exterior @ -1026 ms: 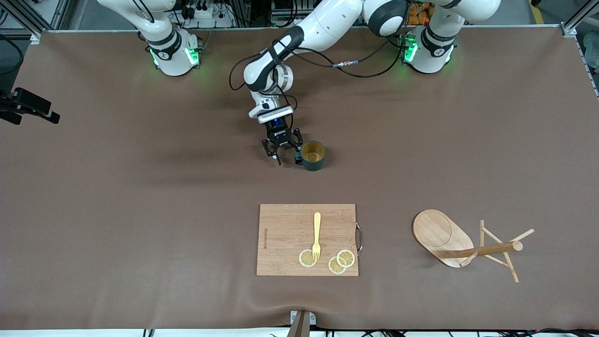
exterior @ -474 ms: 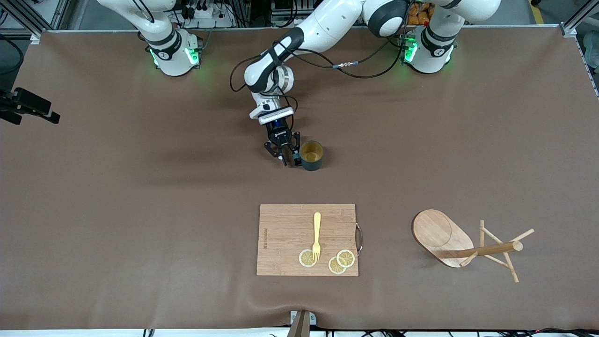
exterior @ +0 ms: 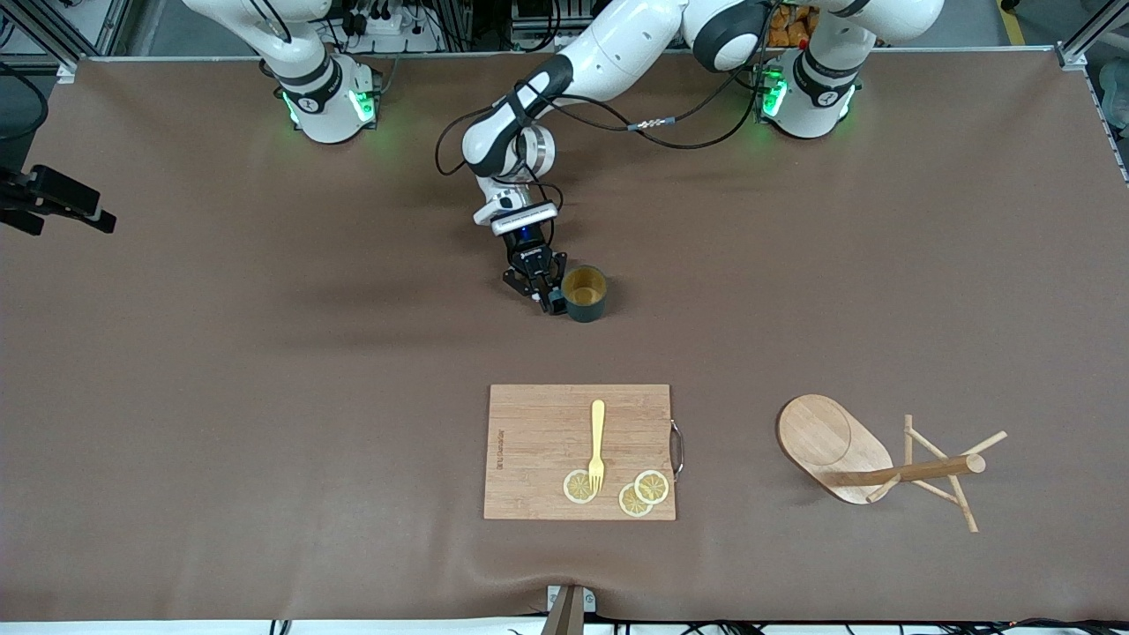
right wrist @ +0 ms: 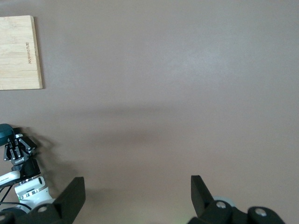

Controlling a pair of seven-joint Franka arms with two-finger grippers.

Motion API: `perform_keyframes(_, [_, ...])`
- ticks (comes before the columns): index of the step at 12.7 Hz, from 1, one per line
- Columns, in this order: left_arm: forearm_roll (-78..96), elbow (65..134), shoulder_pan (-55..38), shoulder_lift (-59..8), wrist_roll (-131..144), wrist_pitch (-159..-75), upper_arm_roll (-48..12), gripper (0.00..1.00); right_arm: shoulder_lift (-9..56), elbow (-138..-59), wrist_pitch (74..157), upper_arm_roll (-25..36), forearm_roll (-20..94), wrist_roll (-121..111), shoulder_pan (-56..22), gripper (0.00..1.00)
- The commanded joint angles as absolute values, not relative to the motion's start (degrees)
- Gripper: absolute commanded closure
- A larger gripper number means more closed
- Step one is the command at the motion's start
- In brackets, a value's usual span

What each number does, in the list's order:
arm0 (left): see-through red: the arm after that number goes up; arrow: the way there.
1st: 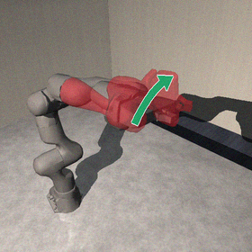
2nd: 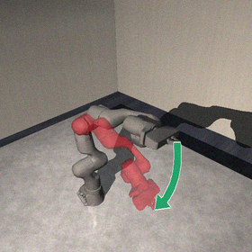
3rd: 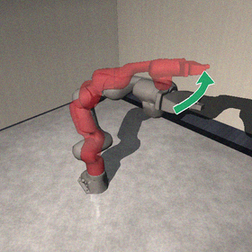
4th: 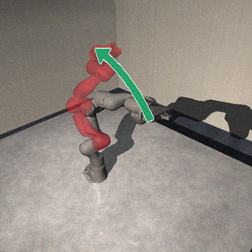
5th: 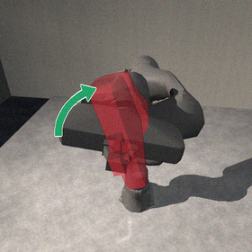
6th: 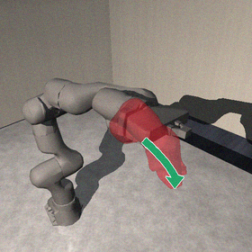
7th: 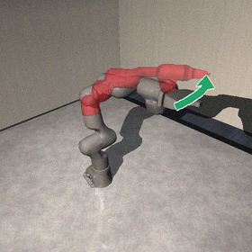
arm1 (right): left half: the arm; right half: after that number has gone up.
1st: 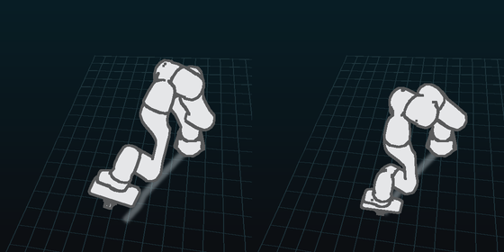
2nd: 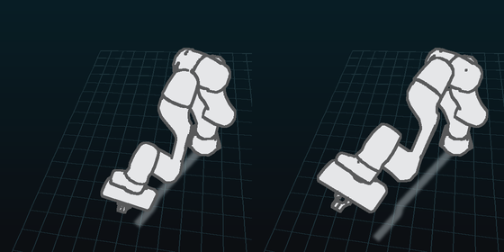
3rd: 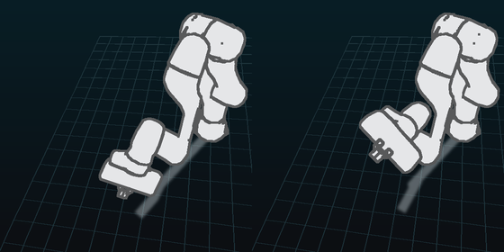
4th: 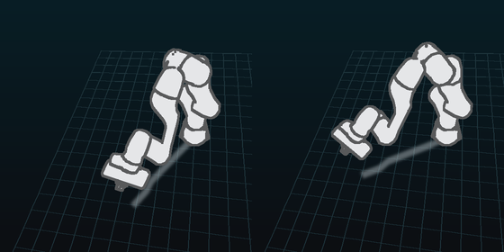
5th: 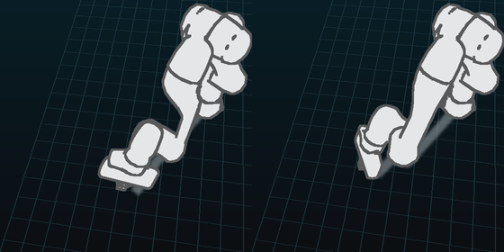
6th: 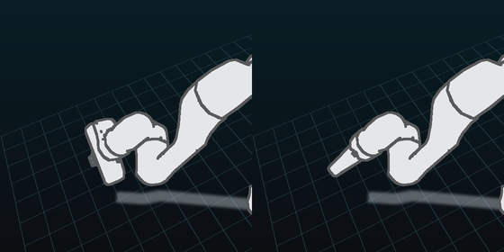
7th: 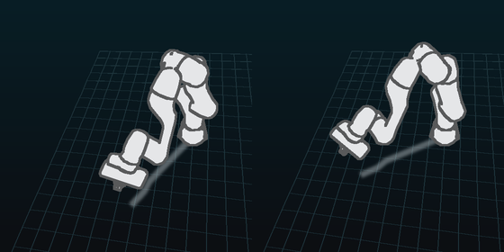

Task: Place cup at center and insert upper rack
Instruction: 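Lower the left gripper onto the mug and close it on the mug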

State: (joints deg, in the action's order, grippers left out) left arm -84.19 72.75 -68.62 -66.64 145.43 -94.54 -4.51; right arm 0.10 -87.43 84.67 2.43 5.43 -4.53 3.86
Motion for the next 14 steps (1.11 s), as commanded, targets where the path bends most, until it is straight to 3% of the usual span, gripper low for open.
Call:
perform_keyframes(1, [-85.43,72.25,-69.17,-67.41,146.51,-95.01,-3.87,0.9,0.44,-86.22,84.02,2.55,5.54,-3.69,3.34,0.0])
perform_keyframes(4, [-85.43,72.25,-69.08,-67.32,146.51,-94.83,-3.78,1.0,0.44,-86.22,84.02,2.55,5.36,-3.69,3.34,0.0])
perform_keyframes(9, [-85.43,72.16,-69.08,-66.19,145.55,-94.48,-3.78,1.0,0.53,-86.22,84.02,2.55,5.36,-3.69,3.34,0.0])
perform_keyframes(14, [-80.35,72.16,-69.17,-58.99,141.69,-94.31,-4.48,1.0,0.53,-86.31,84.02,2.55,5.36,-3.69,3.25,0.0])
